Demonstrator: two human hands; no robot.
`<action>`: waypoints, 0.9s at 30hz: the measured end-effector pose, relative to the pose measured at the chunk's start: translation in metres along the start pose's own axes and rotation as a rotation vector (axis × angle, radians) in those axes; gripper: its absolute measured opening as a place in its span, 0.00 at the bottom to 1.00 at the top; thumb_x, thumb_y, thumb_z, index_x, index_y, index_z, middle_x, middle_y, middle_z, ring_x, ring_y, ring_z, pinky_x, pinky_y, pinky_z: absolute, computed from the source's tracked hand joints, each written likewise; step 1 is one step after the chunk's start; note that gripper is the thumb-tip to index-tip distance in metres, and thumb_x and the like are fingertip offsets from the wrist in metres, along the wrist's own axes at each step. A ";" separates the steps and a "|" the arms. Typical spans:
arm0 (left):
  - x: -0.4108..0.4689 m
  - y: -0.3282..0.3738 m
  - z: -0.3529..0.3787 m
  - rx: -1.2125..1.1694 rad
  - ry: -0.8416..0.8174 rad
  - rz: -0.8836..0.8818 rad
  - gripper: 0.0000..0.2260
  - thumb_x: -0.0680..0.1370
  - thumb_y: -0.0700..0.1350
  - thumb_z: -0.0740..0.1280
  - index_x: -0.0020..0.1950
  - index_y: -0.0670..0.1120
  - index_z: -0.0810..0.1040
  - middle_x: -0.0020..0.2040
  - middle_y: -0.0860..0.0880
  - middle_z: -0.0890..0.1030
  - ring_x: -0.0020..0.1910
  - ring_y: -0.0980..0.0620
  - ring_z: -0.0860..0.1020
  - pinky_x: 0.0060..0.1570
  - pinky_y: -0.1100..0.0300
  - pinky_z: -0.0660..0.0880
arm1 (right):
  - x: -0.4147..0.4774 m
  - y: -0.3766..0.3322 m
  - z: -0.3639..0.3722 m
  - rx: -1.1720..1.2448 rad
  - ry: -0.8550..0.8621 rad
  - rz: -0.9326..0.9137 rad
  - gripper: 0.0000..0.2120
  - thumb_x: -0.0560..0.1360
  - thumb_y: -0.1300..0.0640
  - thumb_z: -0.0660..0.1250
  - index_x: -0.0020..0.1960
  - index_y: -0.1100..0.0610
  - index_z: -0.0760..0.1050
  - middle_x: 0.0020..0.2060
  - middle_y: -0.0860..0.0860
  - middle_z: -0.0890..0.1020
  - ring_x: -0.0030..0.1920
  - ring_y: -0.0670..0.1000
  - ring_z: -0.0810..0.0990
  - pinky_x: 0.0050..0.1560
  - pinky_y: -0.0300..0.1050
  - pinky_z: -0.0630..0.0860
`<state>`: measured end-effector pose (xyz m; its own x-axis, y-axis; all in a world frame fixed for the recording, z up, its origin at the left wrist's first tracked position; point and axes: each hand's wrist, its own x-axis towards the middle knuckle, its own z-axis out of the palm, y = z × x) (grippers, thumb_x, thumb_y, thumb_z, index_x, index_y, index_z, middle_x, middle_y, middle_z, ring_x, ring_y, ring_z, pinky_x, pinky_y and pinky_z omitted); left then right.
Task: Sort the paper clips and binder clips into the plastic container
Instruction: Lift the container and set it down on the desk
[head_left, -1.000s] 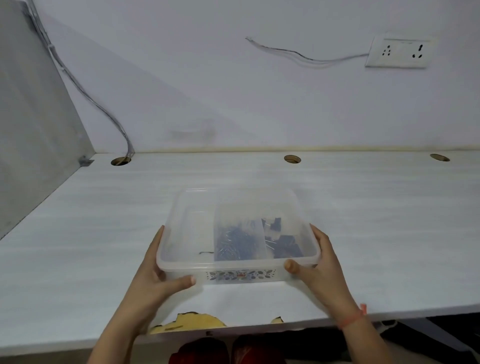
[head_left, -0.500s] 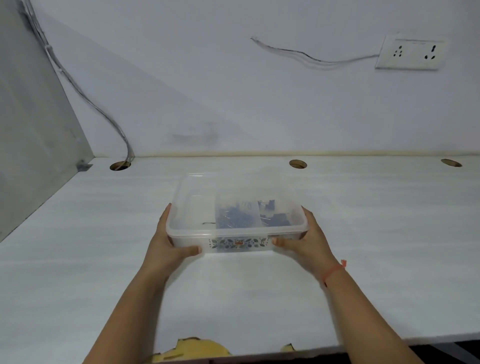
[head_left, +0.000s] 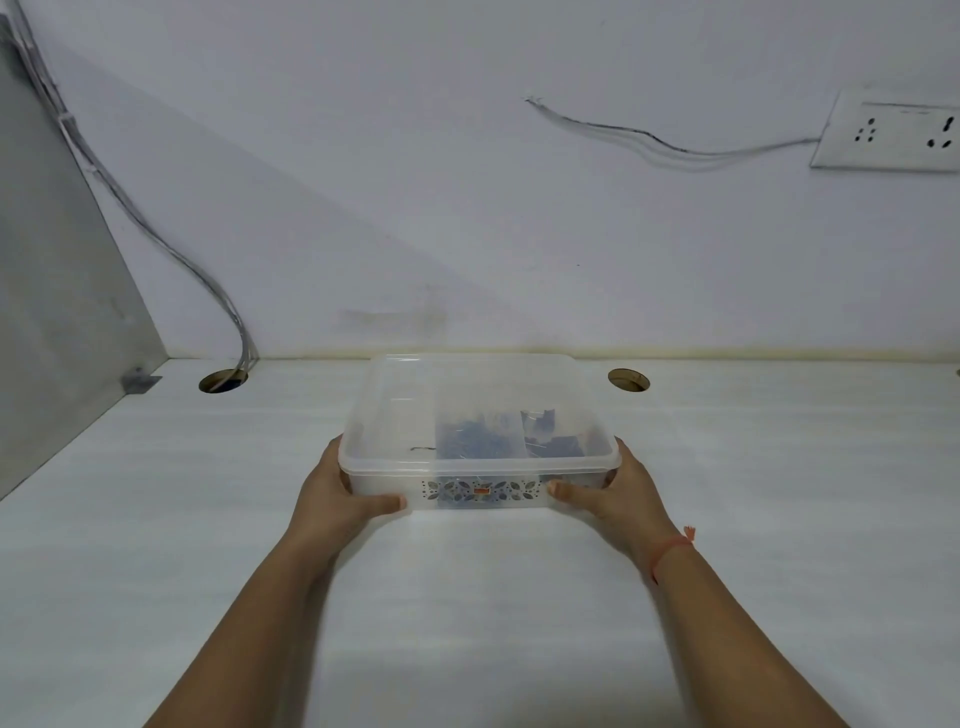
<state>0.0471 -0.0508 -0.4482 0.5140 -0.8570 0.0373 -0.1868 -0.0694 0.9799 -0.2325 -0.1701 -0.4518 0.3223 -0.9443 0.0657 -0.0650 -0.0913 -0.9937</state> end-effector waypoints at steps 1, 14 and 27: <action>0.003 -0.001 0.000 0.010 0.001 -0.002 0.37 0.59 0.31 0.78 0.62 0.54 0.69 0.54 0.55 0.79 0.54 0.51 0.78 0.48 0.61 0.74 | 0.003 0.000 0.000 -0.001 0.001 -0.004 0.34 0.55 0.55 0.83 0.58 0.51 0.75 0.53 0.49 0.84 0.55 0.49 0.82 0.52 0.49 0.81; 0.013 0.003 0.006 0.034 0.040 0.002 0.36 0.60 0.32 0.78 0.62 0.54 0.71 0.49 0.57 0.79 0.47 0.61 0.78 0.41 0.68 0.72 | 0.019 0.003 0.001 0.066 -0.034 -0.019 0.29 0.59 0.64 0.80 0.58 0.55 0.76 0.51 0.51 0.85 0.52 0.50 0.83 0.47 0.48 0.82; 0.010 0.000 0.007 0.042 0.071 0.015 0.36 0.59 0.35 0.79 0.65 0.48 0.73 0.55 0.51 0.81 0.53 0.51 0.80 0.47 0.63 0.74 | 0.024 0.000 -0.003 0.155 -0.163 0.029 0.28 0.64 0.66 0.77 0.62 0.57 0.74 0.57 0.54 0.83 0.58 0.53 0.81 0.49 0.47 0.81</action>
<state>0.0464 -0.0628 -0.4490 0.5689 -0.8196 0.0677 -0.2295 -0.0792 0.9701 -0.2274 -0.1936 -0.4497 0.4716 -0.8812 0.0339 0.0653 -0.0034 -0.9979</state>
